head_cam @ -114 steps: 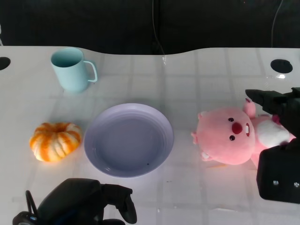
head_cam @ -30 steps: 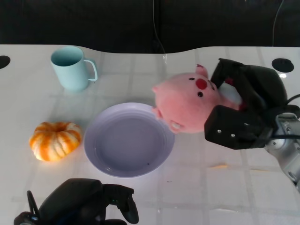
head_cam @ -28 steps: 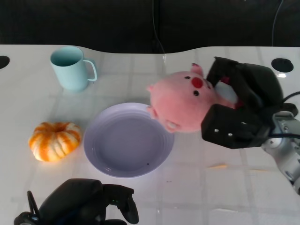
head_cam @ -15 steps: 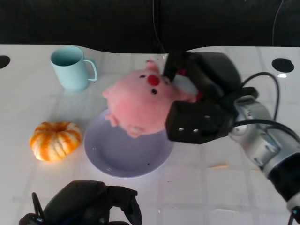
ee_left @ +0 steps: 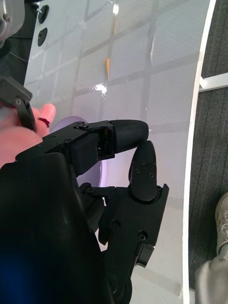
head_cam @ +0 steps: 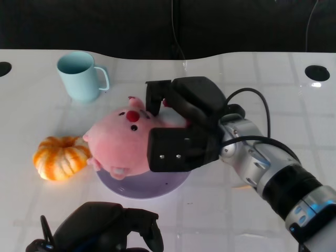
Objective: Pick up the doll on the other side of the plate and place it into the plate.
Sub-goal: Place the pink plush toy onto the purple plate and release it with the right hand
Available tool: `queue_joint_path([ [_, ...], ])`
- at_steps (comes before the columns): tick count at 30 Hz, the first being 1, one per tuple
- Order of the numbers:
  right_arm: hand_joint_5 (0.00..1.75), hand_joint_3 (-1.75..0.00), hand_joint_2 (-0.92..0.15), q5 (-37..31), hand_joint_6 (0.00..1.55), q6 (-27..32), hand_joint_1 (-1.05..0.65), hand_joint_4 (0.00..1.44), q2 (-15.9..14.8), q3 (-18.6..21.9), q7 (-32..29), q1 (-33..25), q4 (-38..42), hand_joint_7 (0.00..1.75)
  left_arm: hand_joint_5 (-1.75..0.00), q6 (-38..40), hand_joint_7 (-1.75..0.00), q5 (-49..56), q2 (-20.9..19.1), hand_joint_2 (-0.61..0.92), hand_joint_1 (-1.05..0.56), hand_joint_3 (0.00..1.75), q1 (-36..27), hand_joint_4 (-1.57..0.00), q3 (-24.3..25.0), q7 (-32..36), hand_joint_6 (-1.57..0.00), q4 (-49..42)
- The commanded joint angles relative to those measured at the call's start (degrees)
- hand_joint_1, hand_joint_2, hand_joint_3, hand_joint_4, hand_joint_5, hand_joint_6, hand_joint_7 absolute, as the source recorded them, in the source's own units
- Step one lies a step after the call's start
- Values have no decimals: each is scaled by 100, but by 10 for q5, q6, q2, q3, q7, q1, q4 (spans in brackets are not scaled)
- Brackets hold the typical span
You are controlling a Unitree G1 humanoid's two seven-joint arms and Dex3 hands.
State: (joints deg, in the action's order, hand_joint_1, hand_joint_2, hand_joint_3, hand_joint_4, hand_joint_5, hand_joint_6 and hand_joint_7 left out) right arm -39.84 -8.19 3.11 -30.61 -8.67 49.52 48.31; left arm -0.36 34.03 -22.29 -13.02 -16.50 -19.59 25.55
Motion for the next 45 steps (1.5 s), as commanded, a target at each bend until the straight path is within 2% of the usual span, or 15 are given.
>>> queue_joint_path([
  [1,146,-28,-78,18,88,1,-27,83,3,7,30,21,3,69,-130,-1,-83,1,-4,92,-28,32,-2,-74,1,3,-80,1],
  [2,130,-19,-84,24,92,-3,-28,82,1,9,45,20,2,45,-130,0,-83,2,-5,92,-28,32,-2,-73,1,2,-80,1],
  [3,107,-15,-88,29,89,-7,-30,78,-2,9,62,19,1,27,-130,-1,-83,3,-6,92,-28,32,-1,-73,2,2,-80,0],
  [4,76,-17,-90,32,79,-13,-36,68,-8,6,84,20,0,11,-130,-1,-83,1,-6,92,-28,33,-1,-73,2,1,-80,0],
  [6,41,-23,-92,27,57,-18,-51,46,-20,-6,123,21,-7,2,-130,-3,-83,-2,-7,92,-28,34,-1,-73,3,1,-80,-2],
  [10,19,-27,-92,13,30,-19,-70,26,-42,-24,175,14,-36,0,-129,-5,-82,-1,-8,92,-28,34,1,-73,4,1,-80,-5],
  [12,17,-29,-92,10,25,-18,-75,22,-50,-31,191,11,-52,0,-128,-2,-82,-3,-8,92,-29,34,2,-72,4,-3,-79,-4],
  [18,15,-27,-92,11,24,-22,-79,20,-86,-31,231,-15,-119,0,-129,-5,-83,-7,-7,92,-28,34,2,-73,4,0,-80,-9],
  [24,18,-19,-92,27,32,-36,-72,28,-127,-7,239,-61,-196,3,-129,-4,-82,-2,-9,92,-29,35,3,-72,3,1,-80,-7],
  [28,24,-8,-92,48,44,-47,-52,38,-149,19,237,-103,-252,7,-130,-7,-83,-5,-8,92,-29,35,2,-72,4,4,-80,-8],
  [33,36,-3,-90,64,58,-74,-36,53,-175,47,216,-155,-300,11,-130,-4,-84,1,-8,92,-31,36,5,-72,2,3,-79,-8],
  [40,45,-2,-89,91,66,-79,-31,62,-212,84,228,-229,-380,12,-130,-8,-85,-2,-6,92,-31,38,4,-72,2,5,-79,-9],
  [43,65,-1,-89,108,70,-78,-30,61,-232,108,235,-270,-425,10,-130,-2,-85,-1,-3,92,-31,38,3,-72,1,2,-78,-5],
  [45,69,-1,-89,122,71,-72,-29,60,-245,125,246,-298,-459,9,-130,4,-85,1,-1,92,-31,38,4,-71,-1,-2,-78,-2],
])
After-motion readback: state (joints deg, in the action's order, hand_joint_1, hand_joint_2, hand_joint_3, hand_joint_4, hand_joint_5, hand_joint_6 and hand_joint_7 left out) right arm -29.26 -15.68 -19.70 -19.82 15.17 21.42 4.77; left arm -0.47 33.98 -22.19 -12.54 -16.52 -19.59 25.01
